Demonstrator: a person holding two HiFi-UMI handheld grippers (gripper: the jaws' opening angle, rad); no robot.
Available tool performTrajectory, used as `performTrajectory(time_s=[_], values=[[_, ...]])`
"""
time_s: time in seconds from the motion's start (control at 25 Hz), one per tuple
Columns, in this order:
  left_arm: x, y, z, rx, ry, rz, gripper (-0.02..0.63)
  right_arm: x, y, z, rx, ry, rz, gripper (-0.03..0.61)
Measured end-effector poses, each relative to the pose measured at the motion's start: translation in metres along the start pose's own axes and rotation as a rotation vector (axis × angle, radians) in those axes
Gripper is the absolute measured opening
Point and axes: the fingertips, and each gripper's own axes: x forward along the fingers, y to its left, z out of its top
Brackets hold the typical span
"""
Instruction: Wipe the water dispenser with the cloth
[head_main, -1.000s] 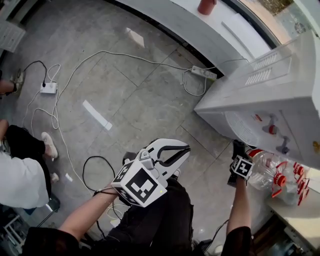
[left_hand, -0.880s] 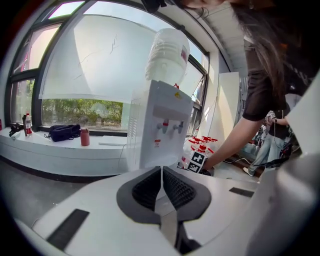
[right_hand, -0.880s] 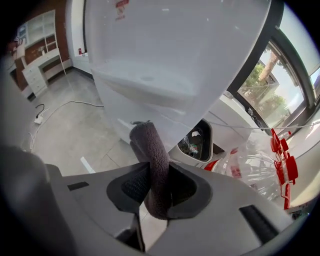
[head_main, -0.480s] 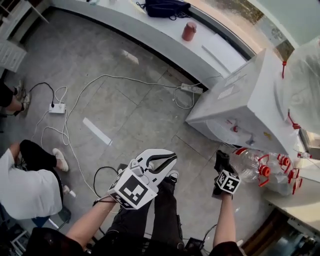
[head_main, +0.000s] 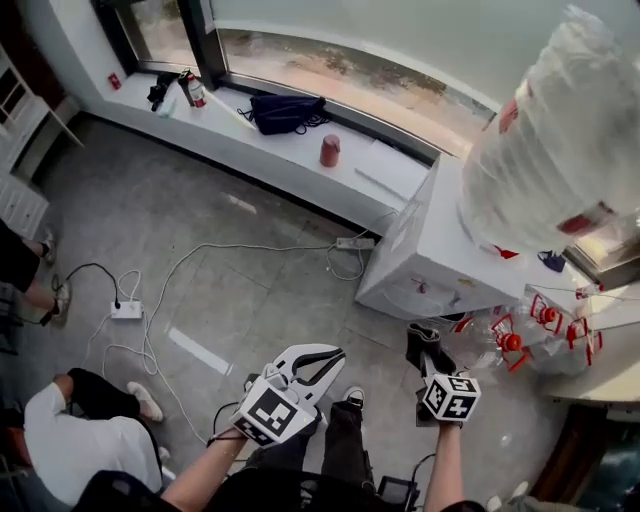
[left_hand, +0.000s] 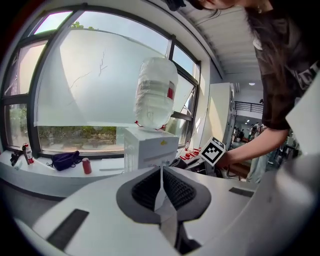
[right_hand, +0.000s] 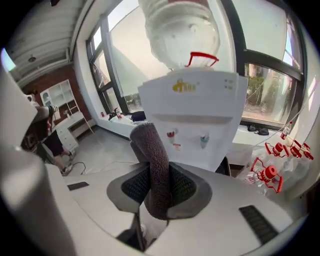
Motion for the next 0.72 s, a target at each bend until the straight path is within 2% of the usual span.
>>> performTrajectory(time_s=[0.16,0.36,0.52,0.72], values=[[-0.019,-0.02,0.032,0.021,-0.021,-0.025,0.021,-0.054,0.037,0.035,0.058,-0.086,0.033,0.1],[-0.045,-0.049,0.058,0.031,-0.05,-0.054,0.021,-0.127,0.063,0.055,0.047,-0.148,0.028,0.1],[-0.058,-0.069,0.072,0.06,-0.065,-0.078,0.021,-0.176,0.064,0.061,0.029,-0.18,0.012,0.1],[-0.061,-0.086,0.071,0.078,-0.05,-0.084,0.021,-0.217,0.051,0.061,0.011,-0.198,-0.01,0.1]])
